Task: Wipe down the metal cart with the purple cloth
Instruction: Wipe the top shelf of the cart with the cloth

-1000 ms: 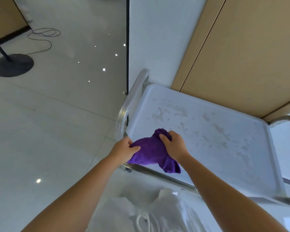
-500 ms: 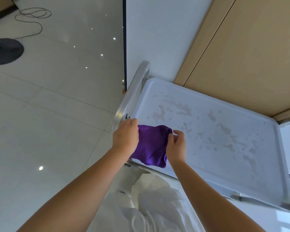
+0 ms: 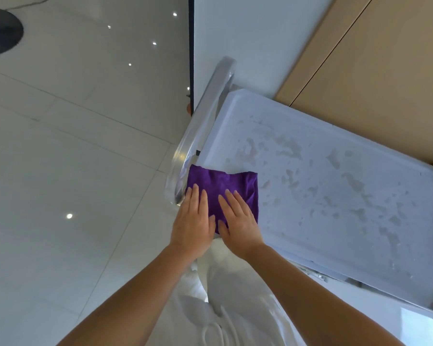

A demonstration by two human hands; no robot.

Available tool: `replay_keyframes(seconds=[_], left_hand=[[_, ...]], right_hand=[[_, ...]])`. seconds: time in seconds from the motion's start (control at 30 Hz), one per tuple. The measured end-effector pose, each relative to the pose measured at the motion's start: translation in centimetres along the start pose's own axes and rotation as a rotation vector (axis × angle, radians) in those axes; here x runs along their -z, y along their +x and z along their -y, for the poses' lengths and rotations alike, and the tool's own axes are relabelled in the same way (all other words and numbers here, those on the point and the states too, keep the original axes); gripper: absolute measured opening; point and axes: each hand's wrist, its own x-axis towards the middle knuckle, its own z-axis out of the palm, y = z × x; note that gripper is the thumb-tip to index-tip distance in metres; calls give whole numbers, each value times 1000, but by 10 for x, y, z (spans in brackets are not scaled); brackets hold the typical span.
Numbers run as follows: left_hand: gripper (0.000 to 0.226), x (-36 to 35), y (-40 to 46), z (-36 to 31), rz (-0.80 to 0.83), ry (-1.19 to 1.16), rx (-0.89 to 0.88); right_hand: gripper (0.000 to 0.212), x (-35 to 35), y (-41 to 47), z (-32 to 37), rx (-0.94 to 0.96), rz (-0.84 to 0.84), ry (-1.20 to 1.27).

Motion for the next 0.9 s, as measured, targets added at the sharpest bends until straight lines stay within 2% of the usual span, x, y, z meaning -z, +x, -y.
replay_keyframes(seconds=[0.1, 0.2, 0.37, 0.6, 0.9], left_hand=[[62, -2, 6, -8, 11, -41, 47], [63, -9, 16, -13, 60, -31, 182], [69, -21, 32, -20, 135, 13, 343], [70, -33, 50, -15, -10, 15, 326], [65, -34, 78, -10, -51, 81, 265]], right_hand=[[51, 2, 10, 4, 7, 83, -25], [50, -2, 21, 0, -20, 161, -32], [47, -7, 28, -16, 2, 120, -170], [50, -7, 48, -31, -32, 70, -199], [52, 0, 79, -49, -12, 57, -186]])
